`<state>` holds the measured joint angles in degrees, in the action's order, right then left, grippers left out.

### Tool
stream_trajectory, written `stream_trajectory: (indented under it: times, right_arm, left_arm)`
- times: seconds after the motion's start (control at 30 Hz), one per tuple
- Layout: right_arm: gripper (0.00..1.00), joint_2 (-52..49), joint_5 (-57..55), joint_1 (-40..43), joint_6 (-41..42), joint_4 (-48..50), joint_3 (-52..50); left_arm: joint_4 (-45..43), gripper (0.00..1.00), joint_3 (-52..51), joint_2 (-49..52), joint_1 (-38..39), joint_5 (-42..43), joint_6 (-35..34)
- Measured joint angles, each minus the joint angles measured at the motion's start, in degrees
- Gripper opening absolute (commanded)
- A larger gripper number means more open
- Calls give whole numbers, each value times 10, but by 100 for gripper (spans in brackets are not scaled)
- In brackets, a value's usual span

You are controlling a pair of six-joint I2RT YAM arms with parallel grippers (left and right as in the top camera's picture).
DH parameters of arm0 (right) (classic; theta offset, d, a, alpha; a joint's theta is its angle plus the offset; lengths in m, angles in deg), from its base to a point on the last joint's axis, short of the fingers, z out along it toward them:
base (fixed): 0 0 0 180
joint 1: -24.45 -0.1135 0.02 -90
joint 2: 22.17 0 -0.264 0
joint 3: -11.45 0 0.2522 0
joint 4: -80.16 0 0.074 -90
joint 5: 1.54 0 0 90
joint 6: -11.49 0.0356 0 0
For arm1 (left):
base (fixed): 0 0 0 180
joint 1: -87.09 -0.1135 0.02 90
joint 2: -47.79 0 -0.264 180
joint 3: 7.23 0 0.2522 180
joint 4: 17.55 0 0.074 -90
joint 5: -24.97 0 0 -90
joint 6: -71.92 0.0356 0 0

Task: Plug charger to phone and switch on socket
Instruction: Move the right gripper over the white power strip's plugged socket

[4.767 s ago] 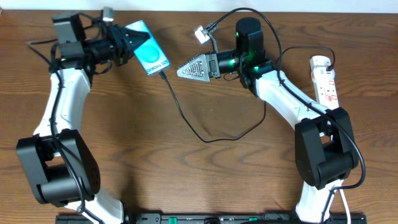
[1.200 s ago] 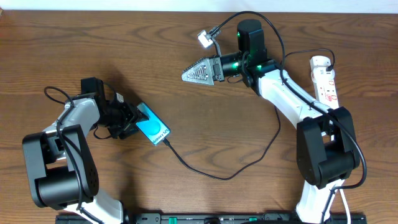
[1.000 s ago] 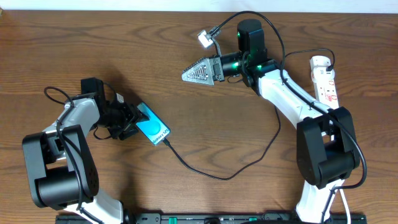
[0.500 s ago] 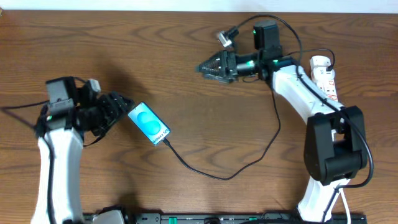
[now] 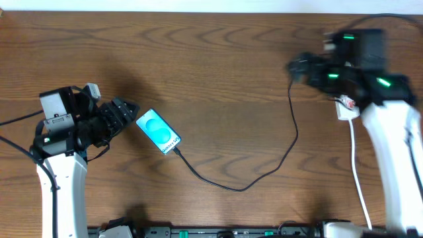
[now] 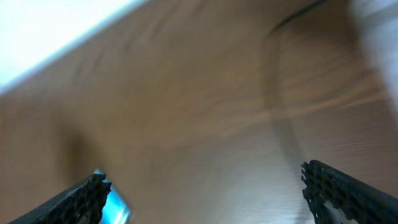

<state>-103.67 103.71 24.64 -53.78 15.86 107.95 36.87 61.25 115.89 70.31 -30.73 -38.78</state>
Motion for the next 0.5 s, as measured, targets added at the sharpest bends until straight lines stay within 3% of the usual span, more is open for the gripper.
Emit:
stream_trajectory:
  times: [0.13,0.27,0.5]
  right_arm:
    - [99,70,-86,87,1,4,1]
    - [99,72,-93,183,-7,27,1]
    - [99,-75,184,317,-60,66,26]
  left_arm:
    - [-2,80,0,10,0,0,0]
    - [-8,81,0,13,0,0,0]
    - [-8,80,0,14,0,-1,0]
